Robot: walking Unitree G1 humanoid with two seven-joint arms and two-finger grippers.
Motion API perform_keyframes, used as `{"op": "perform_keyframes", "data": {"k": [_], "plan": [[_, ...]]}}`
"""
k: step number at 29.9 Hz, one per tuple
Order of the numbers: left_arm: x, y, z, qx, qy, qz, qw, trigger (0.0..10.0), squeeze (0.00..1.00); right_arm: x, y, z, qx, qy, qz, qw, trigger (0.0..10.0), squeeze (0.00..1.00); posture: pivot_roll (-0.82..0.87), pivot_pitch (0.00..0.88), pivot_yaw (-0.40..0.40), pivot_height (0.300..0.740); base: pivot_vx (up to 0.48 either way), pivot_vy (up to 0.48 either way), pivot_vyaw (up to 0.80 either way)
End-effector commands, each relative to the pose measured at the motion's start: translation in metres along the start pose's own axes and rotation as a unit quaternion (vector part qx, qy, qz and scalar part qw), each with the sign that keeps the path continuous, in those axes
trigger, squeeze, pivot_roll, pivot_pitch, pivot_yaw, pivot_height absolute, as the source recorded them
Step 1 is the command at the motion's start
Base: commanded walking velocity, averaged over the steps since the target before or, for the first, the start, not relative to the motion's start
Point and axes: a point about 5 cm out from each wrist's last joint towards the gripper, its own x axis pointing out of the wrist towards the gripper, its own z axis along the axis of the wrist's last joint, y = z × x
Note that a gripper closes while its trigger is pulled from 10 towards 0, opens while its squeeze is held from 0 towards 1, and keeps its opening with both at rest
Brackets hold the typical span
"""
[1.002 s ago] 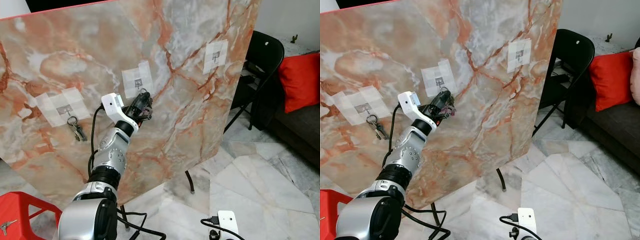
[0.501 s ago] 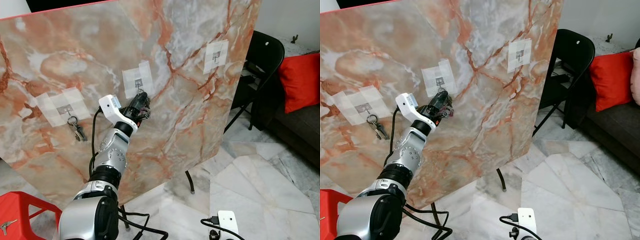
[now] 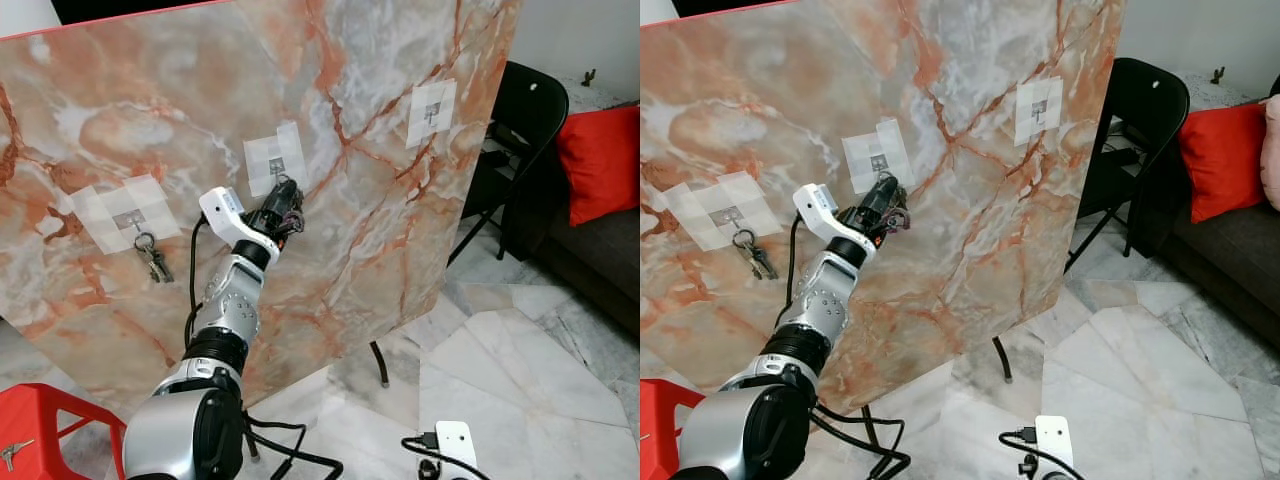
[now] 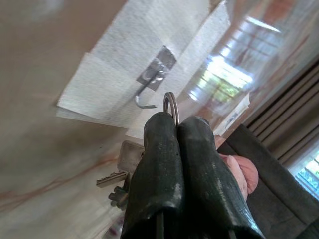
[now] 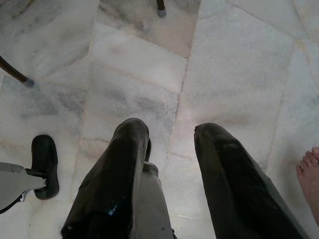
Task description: Hang keys on a hook
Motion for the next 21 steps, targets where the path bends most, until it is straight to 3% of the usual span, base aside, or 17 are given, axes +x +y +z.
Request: {"op": "perform_keyframes", "data": {"k": [1,21], "plan": [[0.0064,-0.0043,0.0078,-0.004,-0.013,-0.003,1.000,10.0,0.00,0.0001,-0.0004,0.0013,0.000,-0.004,-0.001,1.000,10.0,0.00,-0.04,0.002,0.003,0.740,0.000,0.000,0.00],[0.0059,0.0007,0.0075,-0.030,-0.020,0.023,0.999,10.0,0.00,0.0001,-0.0006,0.0019,0.000,-0.006,-0.001,1.000,10.0,0.00,-0.05,0.000,0.004,0.740,0.000,0.000,0.00]]}}
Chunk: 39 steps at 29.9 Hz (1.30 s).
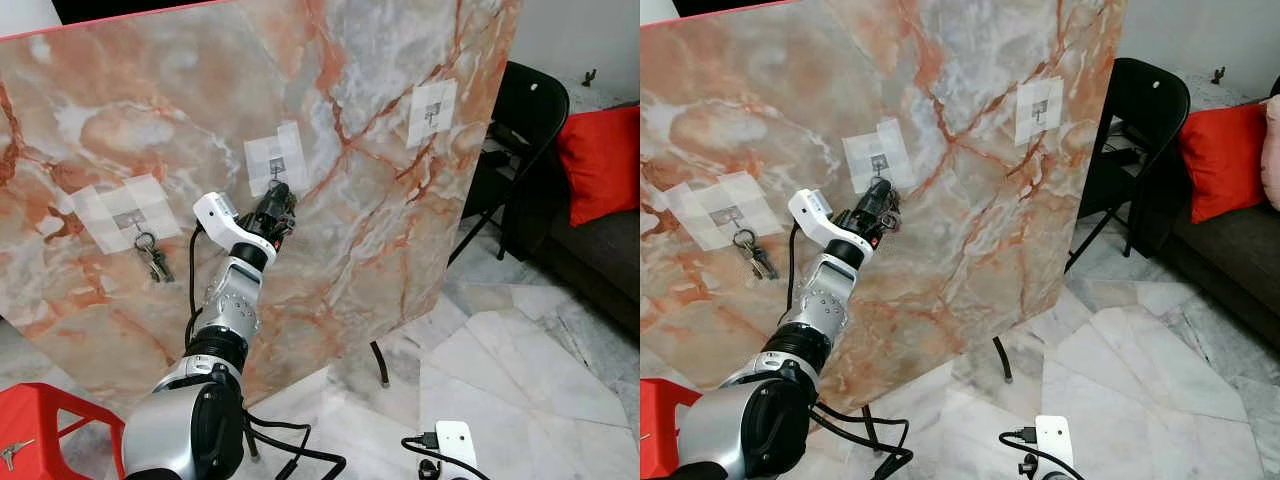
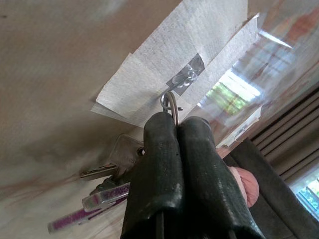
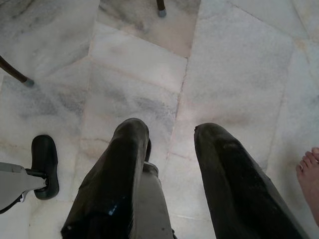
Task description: Hang keys on a hook
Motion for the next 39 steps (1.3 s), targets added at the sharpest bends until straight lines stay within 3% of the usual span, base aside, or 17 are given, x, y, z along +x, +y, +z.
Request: {"op": "perform_keyframes", "data": {"k": [1,15,39], "plan": [[0.007,-0.007,0.007,0.002,-0.010,-0.008,1.000,10.0,0.00,0.000,-0.001,0.002,0.000,-0.005,-0.001,1.000,10.0,0.00,-0.05,0.000,0.004,0.740,0.000,0.000,0.00],[0.005,-0.006,0.004,-0.029,-0.002,-0.022,0.999,10.0,0.00,0.000,0.000,0.002,-0.001,-0.005,0.000,1.000,10.0,0.00,-0.04,0.001,0.003,0.740,0.000,0.000,0.00],[0.000,0.003,-0.002,-0.039,0.014,-0.005,0.999,10.0,0.00,0.000,-0.001,0.002,-0.002,-0.005,0.001,1.000,10.0,0.00,-0.04,0.004,0.001,0.740,0.000,0.000,0.00]]}}
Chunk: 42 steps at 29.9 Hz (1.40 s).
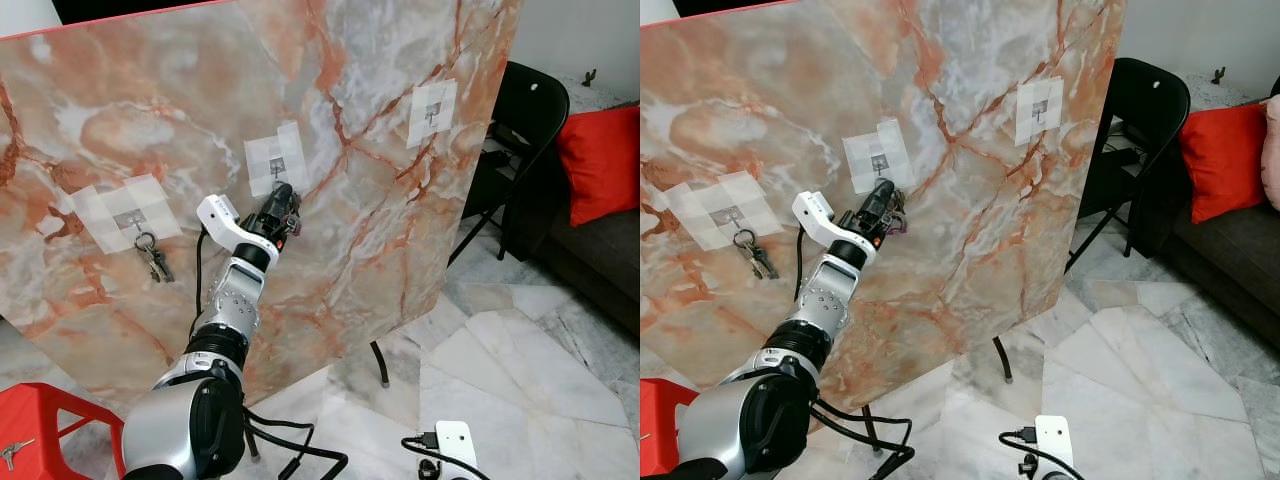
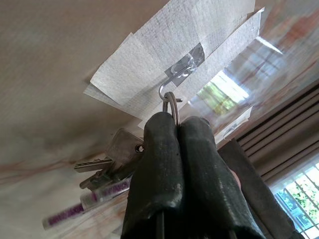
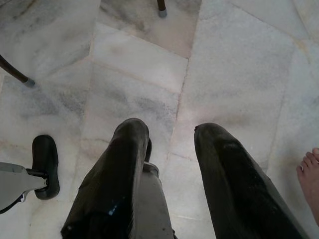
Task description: Hang keys on a hook
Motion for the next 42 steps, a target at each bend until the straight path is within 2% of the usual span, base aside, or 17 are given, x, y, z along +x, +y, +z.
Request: {"op": "perform_keyframes", "data": {"k": [1,10,11,31,39,40,42], "plan": [[-0.002,0.003,0.000,0.005,0.006,0.005,1.000,10.0,0.00,0.000,-0.001,0.002,-0.002,-0.005,-0.001,1.000,10.0,0.00,-0.04,0.004,0.001,0.740,0.000,0.000,0.00],[-0.003,0.004,-0.002,0.005,0.009,0.004,1.000,10.0,0.00,0.000,-0.001,0.002,-0.002,-0.005,-0.001,1.000,10.0,0.00,-0.04,0.004,0.001,0.740,0.000,0.000,0.00],[-0.003,0.004,-0.001,0.005,0.009,0.004,1.000,10.0,1.00,0.000,-0.001,0.002,-0.003,-0.005,-0.001,1.000,10.0,0.00,-0.04,0.004,0.001,0.740,0.000,0.000,0.00],[-0.005,0.008,-0.002,0.004,0.012,0.010,1.000,10.0,1.00,0.000,-0.001,0.002,-0.004,-0.004,-0.001,1.000,10.0,0.00,-0.04,0.005,-0.001,0.740,0.000,0.000,0.00],[-0.014,0.017,-0.004,0.026,0.025,0.012,0.999,10.0,1.00,0.000,-0.001,0.002,-0.003,-0.004,-0.001,1.000,10.0,0.00,-0.04,0.007,-0.002,0.740,0.000,0.000,0.00],[-0.017,0.019,-0.006,0.036,0.034,0.006,0.999,10.0,0.00,0.000,-0.001,0.002,-0.003,-0.004,-0.001,1.000,10.0,0.00,-0.04,0.007,-0.002,0.740,0.000,0.000,0.00],[-0.020,0.021,-0.006,0.043,0.040,0.000,0.998,10.0,0.00,0.000,-0.001,0.002,-0.003,-0.004,-0.001,1.000,10.0,0.00,-0.04,0.008,-0.003,0.740,0.000,0.000,0.00]]}}
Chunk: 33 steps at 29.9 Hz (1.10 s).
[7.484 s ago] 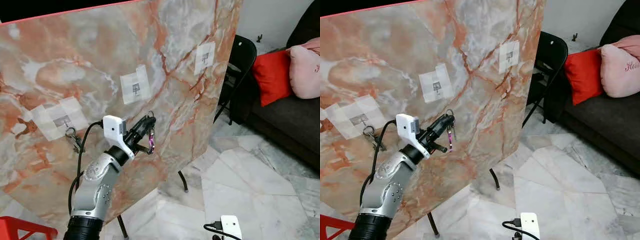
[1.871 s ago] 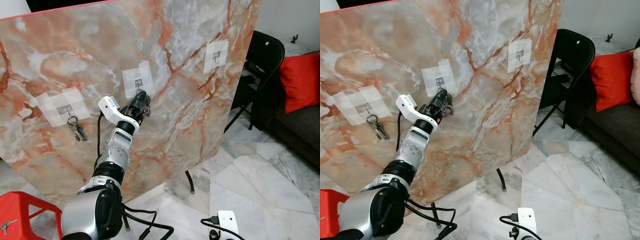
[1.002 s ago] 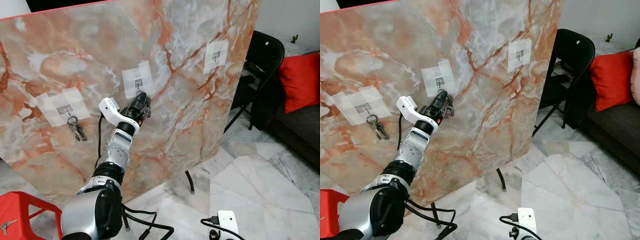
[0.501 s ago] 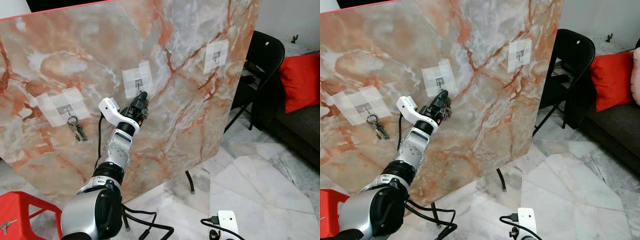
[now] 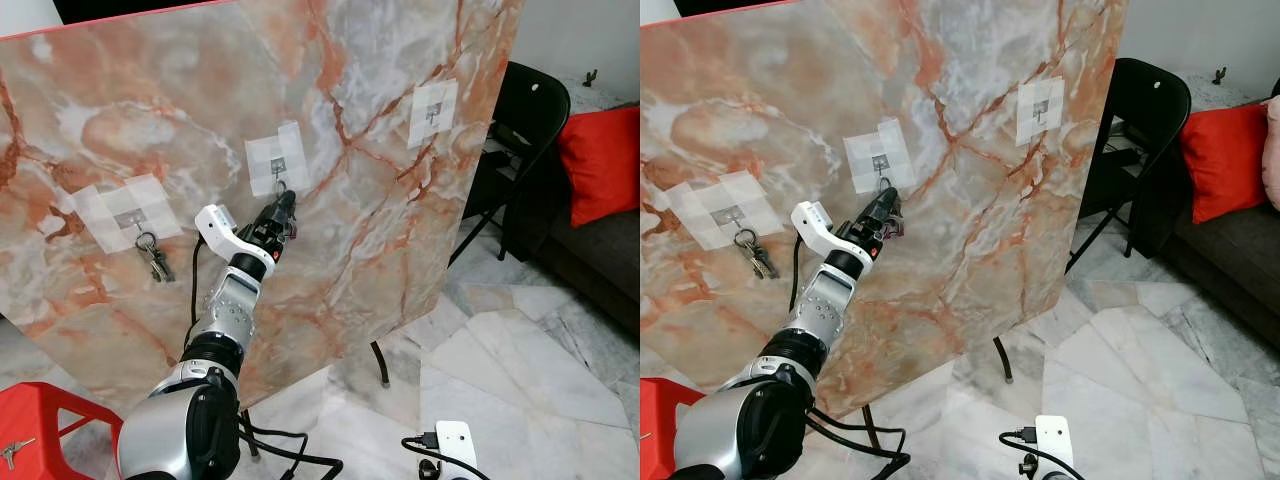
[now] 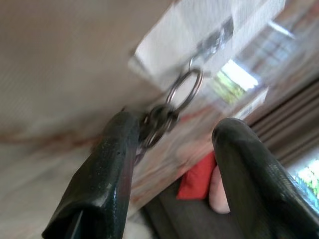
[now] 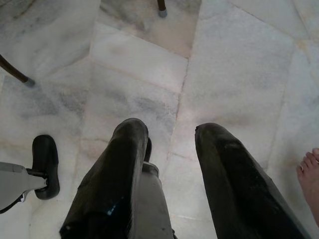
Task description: Hang keys on a hook
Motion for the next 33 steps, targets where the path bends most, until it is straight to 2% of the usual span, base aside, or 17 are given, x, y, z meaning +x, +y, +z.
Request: {"op": "perform_keyframes", "data": {"k": [1,7,11,13,14,16,17,19,20,22,23,24,26,28,30,31,33], "plan": [[-0.003,0.002,-0.002,0.015,0.014,-0.006,1.000,10.0,0.00,0.000,0.000,0.002,-0.002,-0.004,-0.001,1.000,10.0,0.00,-0.04,0.008,-0.003,0.740,0.000,0.000,0.00],[-0.022,0.016,-0.006,0.039,0.036,-0.016,0.998,10.0,0.00,0.000,0.000,0.001,-0.001,-0.004,0.000,1.000,10.0,0.00,-0.04,0.008,-0.003,0.740,0.000,0.000,0.00],[-0.049,0.032,-0.007,0.080,0.062,-0.020,0.995,10.0,0.00,0.000,0.001,0.001,-0.001,-0.003,0.000,1.000,10.0,0.00,-0.04,0.007,-0.003,0.740,0.000,0.000,0.00],[-0.068,0.040,-0.014,0.112,0.097,-0.026,0.989,10.0,0.00,0.000,0.001,0.000,-0.002,-0.002,0.001,1.000,10.0,0.00,-0.03,0.004,0.000,0.740,0.000,0.000,0.00],[-0.068,0.040,-0.014,0.112,0.097,-0.026,0.989,10.0,0.00,0.000,0.001,0.000,-0.002,-0.002,0.001,1.000,10.0,0.00,-0.03,0.004,0.000,0.740,0.000,0.000,0.00],[-0.088,0.050,-0.021,0.144,0.136,-0.016,0.980,10.0,0.00,0.000,0.001,0.000,-0.002,-0.002,0.002,1.000,10.0,0.00,-0.03,0.001,0.002,0.740,0.000,0.000,0.00],[-0.088,0.050,-0.021,0.144,0.136,-0.016,0.980,10.0,0.00,0.000,0.001,0.000,-0.002,-0.002,0.002,1.000,10.0,0.00,-0.03,0.001,0.002,0.740,0.000,0.000,0.00],[-0.103,0.058,-0.028,0.171,0.171,-0.009,0.970,10.0,0.00,0.000,0.001,-0.001,-0.002,-0.001,0.002,1.000,10.0,0.00,-0.03,0.000,0.006,0.740,0.000,0.000,0.00],[-0.103,0.058,-0.028,0.171,0.171,-0.009,0.970,10.0,0.00,0.000,0.001,-0.001,-0.002,-0.001,0.002,1.000,10.0,0.00,-0.03,0.000,0.006,0.740,0.000,0.000,0.00],[-0.117,0.067,-0.033,0.209,0.210,0.001,0.955,10.0,0.00,0.000,0.001,-0.001,-0.002,-0.001,0.002,1.000,10.0,0.00,-0.03,0.000,0.010,0.740,0.000,0.000,0.00],[-0.128,0.077,-0.036,0.241,0.235,0.023,0.941,10.0,0.00,0.000,0.001,-0.001,-0.002,-0.001,0.001,1.000,10.0,0.00,-0.03,0.000,0.010,0.740,0.000,0.000,0.00],[-0.128,0.077,-0.036,0.241,0.235,0.023,0.941,10.0,0.00,0.000,0.001,-0.001,-0.002,-0.001,0.001,1.000,10.0,0.00,-0.03,0.000,0.010,0.740,0.000,0.000,0.00],[-0.140,0.098,-0.034,0.263,0.239,0.114,0.928,10.0,0.00,0.000,0.002,-0.002,-0.003,0.000,0.001,1.000,10.0,0.00,-0.02,0.000,0.012,0.740,0.000,0.000,0.00],[-0.147,0.107,-0.033,0.277,0.246,0.160,0.915,10.0,0.00,0.000,0.002,-0.002,-0.003,0.001,0.002,1.000,10.0,0.00,-0.03,0.000,0.014,0.740,0.000,0.000,0.00],[-0.160,0.117,-0.043,0.340,0.307,0.184,0.870,10.0,0.00,0.000,0.002,-0.003,-0.001,0.001,0.001,1.000,10.0,0.00,-0.03,0.000,0.019,0.740,0.000,0.000,0.00],[-0.160,0.117,-0.043,0.340,0.307,0.184,0.870,10.0,0.00,0.000,0.002,-0.003,-0.001,0.001,0.001,1.000,10.0,0.00,-0.03,0.000,0.019,0.740,0.000,0.000,0.00],[-0.177,0.124,-0.057,0.378,0.370,0.205,0.823,10.0,0.00,0.000,0.002,-0.003,0.000,0.001,0.001,1.000,10.0,0.00,-0.03,0.000,0.020,0.740,0.000,0.000,0.00]]}}
